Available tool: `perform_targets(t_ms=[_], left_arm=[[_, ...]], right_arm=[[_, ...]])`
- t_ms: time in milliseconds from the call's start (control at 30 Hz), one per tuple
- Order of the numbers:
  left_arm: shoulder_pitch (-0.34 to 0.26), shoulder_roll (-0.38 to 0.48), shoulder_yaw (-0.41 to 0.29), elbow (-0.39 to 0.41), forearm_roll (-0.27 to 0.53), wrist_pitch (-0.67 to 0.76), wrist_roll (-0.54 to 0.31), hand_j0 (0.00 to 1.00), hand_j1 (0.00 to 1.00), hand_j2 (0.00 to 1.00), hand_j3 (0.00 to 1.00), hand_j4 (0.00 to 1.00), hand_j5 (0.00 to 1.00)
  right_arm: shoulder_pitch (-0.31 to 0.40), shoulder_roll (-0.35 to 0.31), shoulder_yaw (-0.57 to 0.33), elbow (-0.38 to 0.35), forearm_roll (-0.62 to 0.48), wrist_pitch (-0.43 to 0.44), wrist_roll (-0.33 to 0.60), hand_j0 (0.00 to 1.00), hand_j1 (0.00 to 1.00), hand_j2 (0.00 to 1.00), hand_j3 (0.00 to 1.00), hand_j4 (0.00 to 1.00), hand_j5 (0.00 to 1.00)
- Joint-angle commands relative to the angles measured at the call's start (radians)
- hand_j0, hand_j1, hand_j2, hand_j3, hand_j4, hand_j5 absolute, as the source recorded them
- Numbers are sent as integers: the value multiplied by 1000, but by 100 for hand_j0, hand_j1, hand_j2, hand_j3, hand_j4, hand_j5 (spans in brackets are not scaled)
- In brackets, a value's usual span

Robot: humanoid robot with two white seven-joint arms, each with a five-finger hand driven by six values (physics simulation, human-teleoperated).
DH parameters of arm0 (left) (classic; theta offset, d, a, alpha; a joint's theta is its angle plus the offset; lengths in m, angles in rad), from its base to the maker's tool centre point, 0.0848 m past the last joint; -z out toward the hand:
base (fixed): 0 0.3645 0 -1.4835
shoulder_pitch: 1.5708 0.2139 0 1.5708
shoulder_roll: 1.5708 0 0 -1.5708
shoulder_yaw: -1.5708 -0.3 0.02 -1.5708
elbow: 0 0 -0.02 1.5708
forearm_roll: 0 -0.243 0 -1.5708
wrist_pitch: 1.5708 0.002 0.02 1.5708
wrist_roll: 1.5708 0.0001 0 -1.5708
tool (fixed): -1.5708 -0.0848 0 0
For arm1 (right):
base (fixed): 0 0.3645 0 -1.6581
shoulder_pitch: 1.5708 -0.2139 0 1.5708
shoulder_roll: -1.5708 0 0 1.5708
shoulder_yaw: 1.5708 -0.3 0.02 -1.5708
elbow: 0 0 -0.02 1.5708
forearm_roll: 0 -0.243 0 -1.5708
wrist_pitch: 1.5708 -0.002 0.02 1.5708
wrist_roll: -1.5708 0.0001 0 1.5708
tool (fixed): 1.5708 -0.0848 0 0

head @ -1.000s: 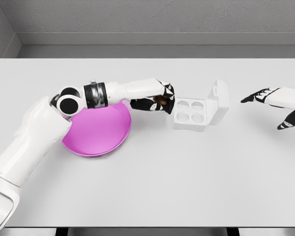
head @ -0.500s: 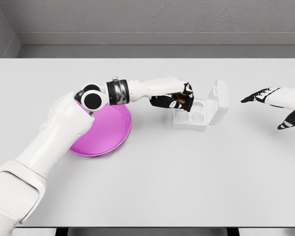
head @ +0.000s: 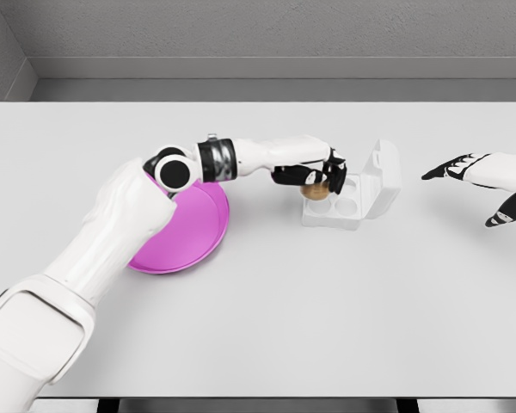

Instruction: Pack egg into the box and close the box lid

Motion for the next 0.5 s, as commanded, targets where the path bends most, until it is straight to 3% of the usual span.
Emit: perform_targets(t_ms=[0,33,67,100,133,333,400,467], left_arm=[[0,-5,3,7,8,3,0,34,34,34,34,34,34],[0,-3,6,7,8,3,0,42,42,42,42,42,42],[0,-3,11,7,8,3,0,68,68,68,68,68,68],[0,0,12,7,6,3,0,87,87,87,87,87,87],[0,5,12,7,8,3,0,93,93,93,93,93,93],[0,25,15,-8,20,3,0,93,93,93,93,93,93],[3,67,41,-69,51,3,0,100,100,100,100,100,100],[31,172,70,-213,181,3,0,100,100,100,100,100,100]], right_arm=[[0,-1,0,0,-5,2,0,100,100,100,100,100,100],[0,-1,0,0,-5,2,0,100,100,100,100,100,100],[0,-1,0,0,-5,2,0,100,100,100,100,100,100],[0,-1,0,0,-5,2,0,100,100,100,100,100,100],[0,-1,0,0,-5,2,0,100,100,100,100,100,100],[-2,-1,-2,0,-5,2,0,100,100,100,100,100,100],[-3,-1,0,0,-5,2,0,100,100,100,100,100,100],[-9,-1,0,0,-5,2,0,100,100,100,100,100,100]])
